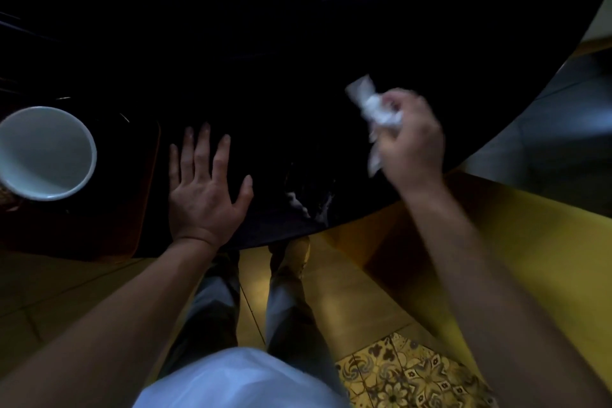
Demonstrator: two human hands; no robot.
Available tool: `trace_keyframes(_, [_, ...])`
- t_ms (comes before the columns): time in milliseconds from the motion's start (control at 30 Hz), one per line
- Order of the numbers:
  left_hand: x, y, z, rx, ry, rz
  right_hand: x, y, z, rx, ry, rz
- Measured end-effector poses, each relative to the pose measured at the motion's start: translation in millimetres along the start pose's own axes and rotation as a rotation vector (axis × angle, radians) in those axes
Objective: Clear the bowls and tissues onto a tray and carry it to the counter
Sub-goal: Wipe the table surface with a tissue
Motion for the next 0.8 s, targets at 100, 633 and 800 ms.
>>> trace_keyframes(100, [-1,-1,0,-0.014,0.005,-0.010,29,12,-53,0.060,-0.065,0.123])
trace_keyframes(633, [1,0,0,-0.001,0.000,-0.012,-17,-19,44,-0.056,0.043,-0.074])
trace_keyframes(800, [0,-1,0,-0.007,0.004,-0.016,40,8,-46,0.094,-0.119,0.105])
Point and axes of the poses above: each hand's wrist, its own z-axis away from the middle knuckle, its own y-axis out of the back of the hand, x = y × z, the point moved 9 cm from there along -z, towards the middle knuckle, and after that the axes turned 6 degrees about -y, right-handed, at the moved point
